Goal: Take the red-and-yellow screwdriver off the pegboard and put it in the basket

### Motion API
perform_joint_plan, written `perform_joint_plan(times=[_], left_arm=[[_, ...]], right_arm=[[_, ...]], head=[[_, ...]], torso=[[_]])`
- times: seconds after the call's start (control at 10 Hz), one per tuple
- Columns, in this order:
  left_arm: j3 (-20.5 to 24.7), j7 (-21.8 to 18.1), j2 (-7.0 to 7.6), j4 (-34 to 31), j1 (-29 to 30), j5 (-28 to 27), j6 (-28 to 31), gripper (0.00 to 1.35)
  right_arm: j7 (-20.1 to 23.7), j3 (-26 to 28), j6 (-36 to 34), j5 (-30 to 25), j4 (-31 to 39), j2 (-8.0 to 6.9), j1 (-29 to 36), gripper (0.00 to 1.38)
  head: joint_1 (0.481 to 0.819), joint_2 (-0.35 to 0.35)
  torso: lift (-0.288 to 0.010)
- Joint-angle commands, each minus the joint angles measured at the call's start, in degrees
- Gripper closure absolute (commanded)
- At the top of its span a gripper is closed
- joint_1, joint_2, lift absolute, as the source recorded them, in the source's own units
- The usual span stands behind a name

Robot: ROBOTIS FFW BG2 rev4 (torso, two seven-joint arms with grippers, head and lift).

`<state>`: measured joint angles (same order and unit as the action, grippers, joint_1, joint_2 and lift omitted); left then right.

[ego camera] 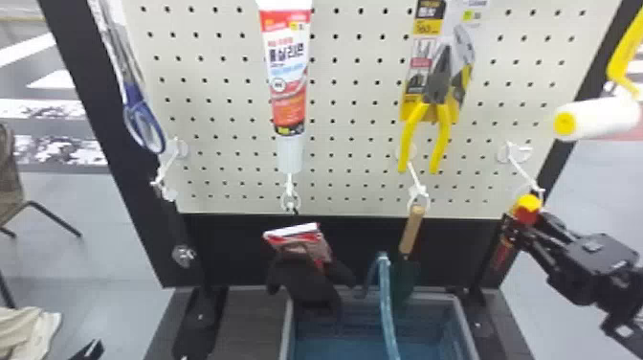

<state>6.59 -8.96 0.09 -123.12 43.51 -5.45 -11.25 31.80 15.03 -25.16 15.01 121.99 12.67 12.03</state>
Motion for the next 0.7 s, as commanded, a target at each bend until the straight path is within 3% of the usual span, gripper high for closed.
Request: perform_joint_plan(times=[0.0,0.6], left_arm=[[0.0,0.0,-0.24,0.0,0.08,0.0,0.09,0.12],[0.0,0.0,-0.24,0.0,0.2,0.18,0.17,0.12]], right_arm=[[-0.07,0.0,-0.41,0.46,0.99,-0.01,0.55,1.23],[-0.78,1.23,-2.87,0.9,6.76,-0.19,3.38,1.23]], head=[[0.549,0.0],[0.549,0.0]], torso=[[-0.1],[-0.1]])
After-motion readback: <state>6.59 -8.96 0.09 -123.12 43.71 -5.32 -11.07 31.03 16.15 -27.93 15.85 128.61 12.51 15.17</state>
